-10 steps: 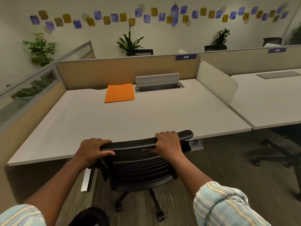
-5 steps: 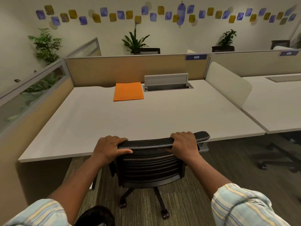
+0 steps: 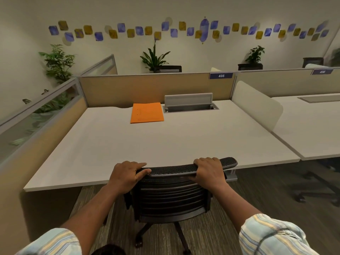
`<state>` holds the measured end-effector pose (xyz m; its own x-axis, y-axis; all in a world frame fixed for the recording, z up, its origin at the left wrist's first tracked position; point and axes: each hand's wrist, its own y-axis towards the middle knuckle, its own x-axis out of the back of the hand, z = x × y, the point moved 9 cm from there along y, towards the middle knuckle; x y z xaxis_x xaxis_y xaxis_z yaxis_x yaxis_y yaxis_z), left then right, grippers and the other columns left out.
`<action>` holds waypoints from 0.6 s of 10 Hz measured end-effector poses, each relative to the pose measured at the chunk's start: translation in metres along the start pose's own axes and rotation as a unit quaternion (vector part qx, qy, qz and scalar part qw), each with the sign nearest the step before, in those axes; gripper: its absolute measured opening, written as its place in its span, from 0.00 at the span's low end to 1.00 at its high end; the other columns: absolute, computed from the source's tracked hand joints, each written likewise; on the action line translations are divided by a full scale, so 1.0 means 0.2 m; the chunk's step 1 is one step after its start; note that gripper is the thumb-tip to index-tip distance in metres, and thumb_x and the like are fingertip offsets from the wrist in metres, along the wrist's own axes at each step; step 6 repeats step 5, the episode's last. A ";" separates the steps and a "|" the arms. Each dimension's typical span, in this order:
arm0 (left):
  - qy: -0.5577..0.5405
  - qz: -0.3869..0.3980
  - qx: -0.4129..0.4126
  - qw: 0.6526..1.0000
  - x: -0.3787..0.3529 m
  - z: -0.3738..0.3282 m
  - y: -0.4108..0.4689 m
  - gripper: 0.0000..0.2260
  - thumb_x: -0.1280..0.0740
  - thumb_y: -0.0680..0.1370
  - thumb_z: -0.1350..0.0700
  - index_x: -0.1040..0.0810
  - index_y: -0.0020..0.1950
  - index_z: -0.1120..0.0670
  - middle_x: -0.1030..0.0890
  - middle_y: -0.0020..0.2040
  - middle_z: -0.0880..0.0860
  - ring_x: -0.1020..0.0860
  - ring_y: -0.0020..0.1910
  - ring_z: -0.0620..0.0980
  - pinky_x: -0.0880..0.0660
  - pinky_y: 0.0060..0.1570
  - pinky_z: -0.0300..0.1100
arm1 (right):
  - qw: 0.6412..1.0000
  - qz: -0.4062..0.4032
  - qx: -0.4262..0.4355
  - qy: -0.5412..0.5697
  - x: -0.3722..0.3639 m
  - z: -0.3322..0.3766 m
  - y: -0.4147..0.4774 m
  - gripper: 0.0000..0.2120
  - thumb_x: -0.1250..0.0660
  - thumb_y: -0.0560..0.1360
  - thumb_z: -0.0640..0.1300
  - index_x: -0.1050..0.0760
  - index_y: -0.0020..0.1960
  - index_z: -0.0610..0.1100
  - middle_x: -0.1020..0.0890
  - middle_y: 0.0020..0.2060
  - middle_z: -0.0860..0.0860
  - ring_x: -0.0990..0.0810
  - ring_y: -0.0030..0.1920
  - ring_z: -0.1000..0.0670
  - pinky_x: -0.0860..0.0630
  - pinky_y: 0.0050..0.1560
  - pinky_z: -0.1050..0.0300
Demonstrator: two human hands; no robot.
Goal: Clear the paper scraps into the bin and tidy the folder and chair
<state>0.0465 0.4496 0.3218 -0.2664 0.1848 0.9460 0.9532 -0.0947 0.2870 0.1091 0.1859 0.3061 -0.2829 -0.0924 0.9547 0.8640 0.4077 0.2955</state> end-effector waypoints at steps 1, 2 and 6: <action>0.024 0.010 0.019 0.999 -0.01 0.00 0.00 0.35 0.59 0.71 0.30 0.27 0.65 0.44 0.17 0.55 0.46 0.22 0.53 0.51 0.28 0.49 0.47 | 0.999 0.032 -0.002 0.003 -0.01 0.00 -0.01 0.36 0.49 0.63 0.79 0.27 0.54 0.52 0.19 0.46 0.53 0.22 0.49 0.47 0.33 0.52 0.48; 0.037 0.015 0.039 0.998 -0.02 0.01 -0.01 0.36 0.61 0.72 0.30 0.27 0.66 0.46 0.17 0.52 0.47 0.22 0.52 0.51 0.28 0.49 0.48 | 0.996 0.081 -0.005 0.029 -0.02 0.01 -0.01 0.50 0.54 0.58 0.84 0.33 0.66 0.52 0.21 0.57 0.52 0.25 0.59 0.46 0.35 0.63 0.42; 0.014 0.045 0.084 0.995 0.08 -0.04 0.05 0.39 0.57 0.73 0.30 0.43 0.75 0.53 0.40 0.76 0.53 0.46 0.76 0.53 0.56 0.75 0.57 | 0.974 0.147 -0.007 0.173 0.02 -0.01 0.00 0.51 0.54 0.61 0.83 0.60 0.76 0.57 0.51 0.78 0.53 0.54 0.77 0.49 0.56 0.73 0.33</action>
